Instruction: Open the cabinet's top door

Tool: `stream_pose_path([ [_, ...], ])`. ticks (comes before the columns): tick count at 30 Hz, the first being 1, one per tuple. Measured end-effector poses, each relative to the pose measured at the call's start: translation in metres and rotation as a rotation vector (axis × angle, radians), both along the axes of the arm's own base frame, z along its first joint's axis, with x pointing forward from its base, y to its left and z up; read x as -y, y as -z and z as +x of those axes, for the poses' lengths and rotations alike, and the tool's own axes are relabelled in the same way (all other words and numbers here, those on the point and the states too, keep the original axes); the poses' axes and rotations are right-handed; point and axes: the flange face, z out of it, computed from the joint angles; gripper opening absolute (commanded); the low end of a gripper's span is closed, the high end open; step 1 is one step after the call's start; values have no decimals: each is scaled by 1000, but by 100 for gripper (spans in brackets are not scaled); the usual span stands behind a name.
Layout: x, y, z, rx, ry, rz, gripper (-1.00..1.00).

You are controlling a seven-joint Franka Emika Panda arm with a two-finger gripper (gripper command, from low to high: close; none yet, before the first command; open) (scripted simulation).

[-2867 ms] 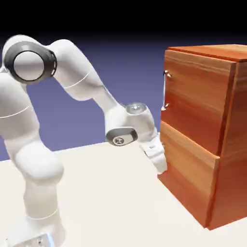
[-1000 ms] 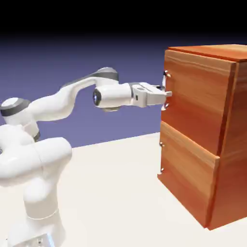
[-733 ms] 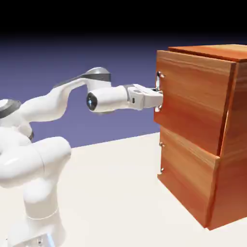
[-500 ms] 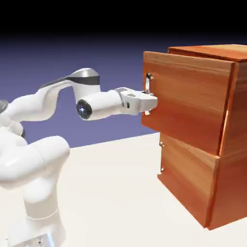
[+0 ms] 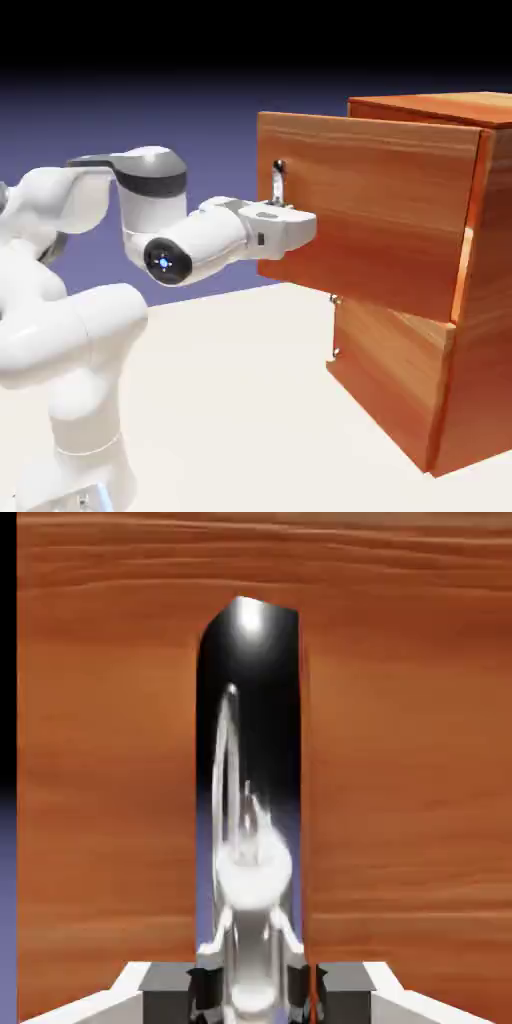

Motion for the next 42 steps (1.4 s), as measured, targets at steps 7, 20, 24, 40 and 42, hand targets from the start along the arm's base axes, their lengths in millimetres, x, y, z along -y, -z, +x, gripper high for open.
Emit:
stream_pose_path([
  [7,28,0,-13,-2,-94,-4,-100],
  [20,108,0,-37,-1,-344,-4,-100],
  [24,134,0,-40,-1,-422,-4,-100],
  [40,240,0,-32,0,-742,-4,-100],
  [42,253,0,-29,0,-781,-4,-100],
])
